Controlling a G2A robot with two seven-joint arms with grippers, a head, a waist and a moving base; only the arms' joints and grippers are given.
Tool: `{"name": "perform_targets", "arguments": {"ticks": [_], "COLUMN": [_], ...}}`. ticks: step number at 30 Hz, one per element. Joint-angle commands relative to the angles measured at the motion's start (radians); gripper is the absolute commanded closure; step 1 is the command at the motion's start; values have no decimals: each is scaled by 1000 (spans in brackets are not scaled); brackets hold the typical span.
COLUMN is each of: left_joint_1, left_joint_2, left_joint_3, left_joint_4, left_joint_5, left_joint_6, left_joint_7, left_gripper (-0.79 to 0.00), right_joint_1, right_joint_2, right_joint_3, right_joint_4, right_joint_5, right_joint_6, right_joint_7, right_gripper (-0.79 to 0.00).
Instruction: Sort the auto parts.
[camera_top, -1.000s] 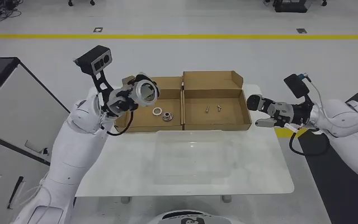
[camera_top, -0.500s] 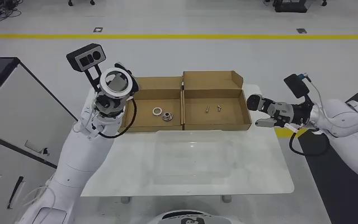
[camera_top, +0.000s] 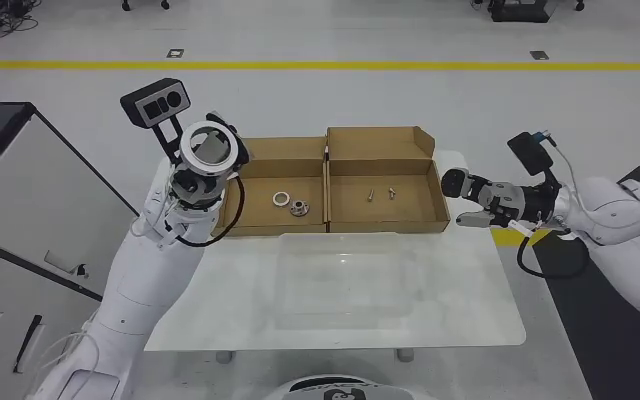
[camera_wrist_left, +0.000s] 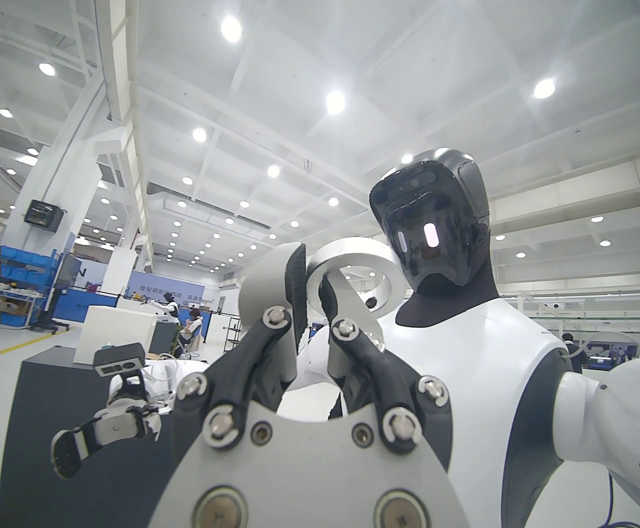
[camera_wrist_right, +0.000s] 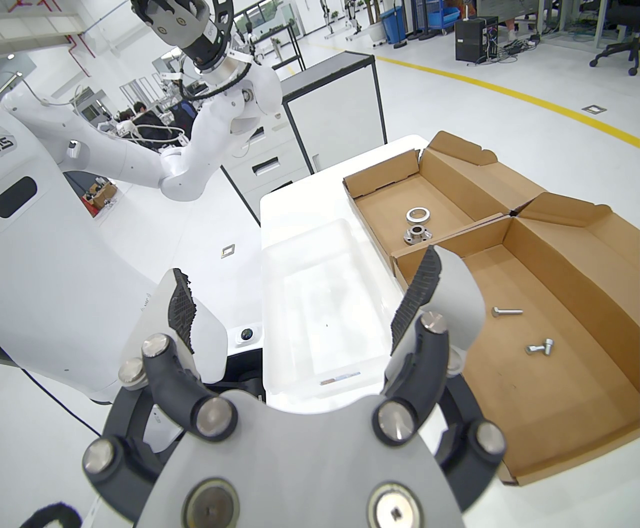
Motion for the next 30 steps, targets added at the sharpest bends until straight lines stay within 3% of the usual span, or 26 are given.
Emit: {"name": "perform_targets", "arguments": {"ticks": [1,5,14,19,30], "left_joint_1": [5,7,-18,-58,-96], "left_joint_2": [2,2,-12,-16,-19], "left_joint_3": [-24,-55,-48,-38,-10], "left_joint_4": [16,35,36,70,104], "left_joint_5": [103,340,659,771,984], "left_joint_6": [70,203,426,519,634], "left_joint_7": [23,118,308,333,319], "left_gripper": [0,0,0,0,0], "right_joint_1": [0,0,0,0,0], "right_joint_2": [0,0,0,0,0], "right_joint_3": [0,0,0,0,0], "right_joint_4": [0,0,0,0,0], "right_joint_5": [0,0,0,0,0], "right_joint_6": [0,0,0,0,0], "right_joint_7": [0,0,0,0,0], "right_gripper": [-785,-785,-785,-785,-785]}}
